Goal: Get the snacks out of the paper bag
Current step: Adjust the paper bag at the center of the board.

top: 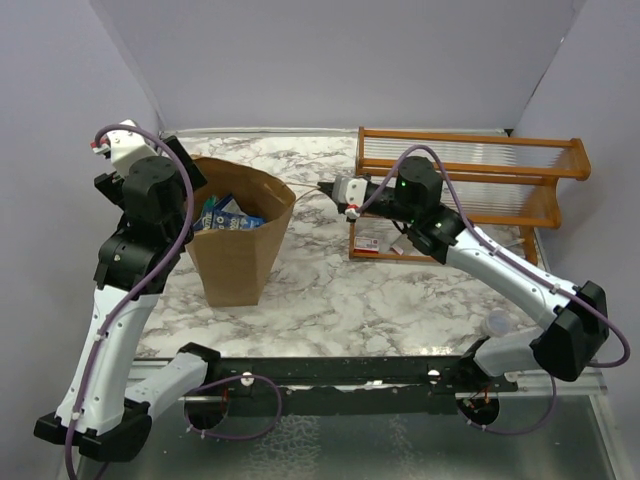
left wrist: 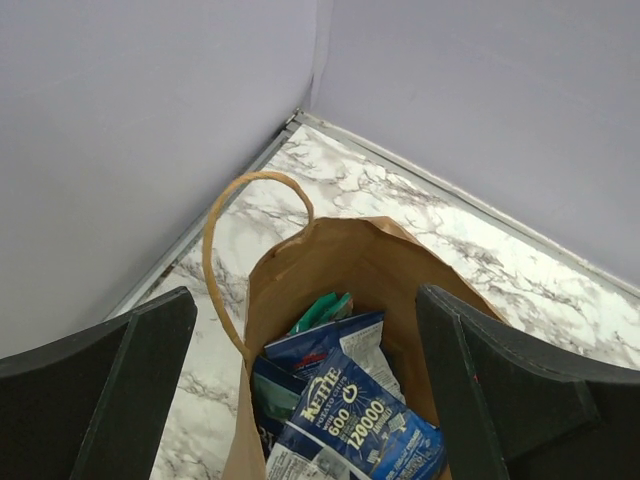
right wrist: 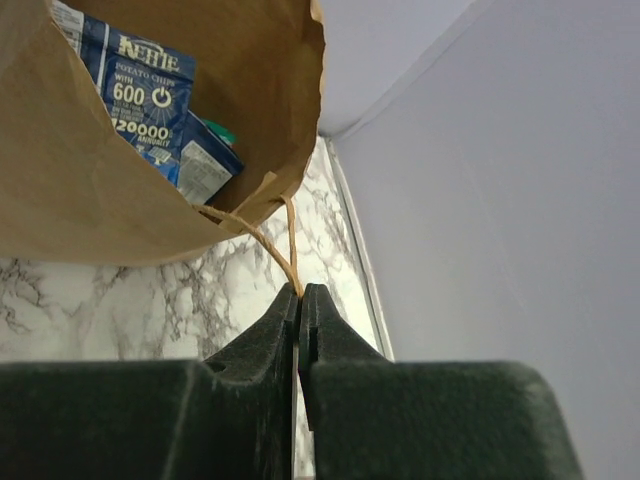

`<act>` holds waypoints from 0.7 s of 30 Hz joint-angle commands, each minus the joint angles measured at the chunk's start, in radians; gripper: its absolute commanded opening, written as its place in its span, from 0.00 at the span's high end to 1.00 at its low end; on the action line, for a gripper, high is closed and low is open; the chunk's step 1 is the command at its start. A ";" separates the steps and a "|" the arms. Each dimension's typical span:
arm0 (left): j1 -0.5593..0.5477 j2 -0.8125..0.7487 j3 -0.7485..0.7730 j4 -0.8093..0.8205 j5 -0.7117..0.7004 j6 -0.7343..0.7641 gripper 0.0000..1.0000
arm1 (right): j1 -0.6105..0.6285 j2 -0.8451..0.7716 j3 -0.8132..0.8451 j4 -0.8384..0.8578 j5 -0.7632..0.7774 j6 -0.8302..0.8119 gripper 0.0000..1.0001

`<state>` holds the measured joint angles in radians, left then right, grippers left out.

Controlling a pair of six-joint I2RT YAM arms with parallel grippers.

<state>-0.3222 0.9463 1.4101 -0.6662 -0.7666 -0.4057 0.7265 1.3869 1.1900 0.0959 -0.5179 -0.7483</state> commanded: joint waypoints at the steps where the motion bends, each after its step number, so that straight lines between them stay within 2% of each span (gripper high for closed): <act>1: 0.001 0.006 0.006 0.019 0.029 -0.074 0.05 | -0.034 -0.073 -0.065 0.022 -0.052 0.017 0.99; 9: 0.003 -0.011 -0.040 -0.050 -0.072 -0.178 0.05 | -0.045 -0.102 -0.090 0.005 -0.043 0.006 0.99; 12: 0.014 -0.042 -0.163 0.049 -0.157 -0.076 0.10 | -0.045 -0.118 -0.103 0.012 -0.052 0.007 0.99; 13: 0.031 -0.043 -0.195 0.088 -0.159 -0.049 0.15 | -0.045 -0.123 -0.110 0.022 -0.055 0.009 0.99; 15: 0.089 -0.026 -0.217 0.117 -0.098 -0.043 0.19 | -0.045 -0.126 -0.117 0.035 -0.060 0.015 0.99; 19: 0.249 0.030 -0.209 0.162 0.116 -0.030 0.25 | -0.045 -0.128 -0.116 0.020 -0.063 0.015 0.99; 21: 0.270 0.044 -0.205 0.199 0.177 -0.007 0.27 | -0.045 -0.136 -0.119 0.021 -0.064 0.011 0.99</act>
<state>-0.1211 0.9703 1.1896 -0.5789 -0.7586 -0.4633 0.6857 1.2846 1.0794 0.0986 -0.5579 -0.7444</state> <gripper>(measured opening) 0.747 0.020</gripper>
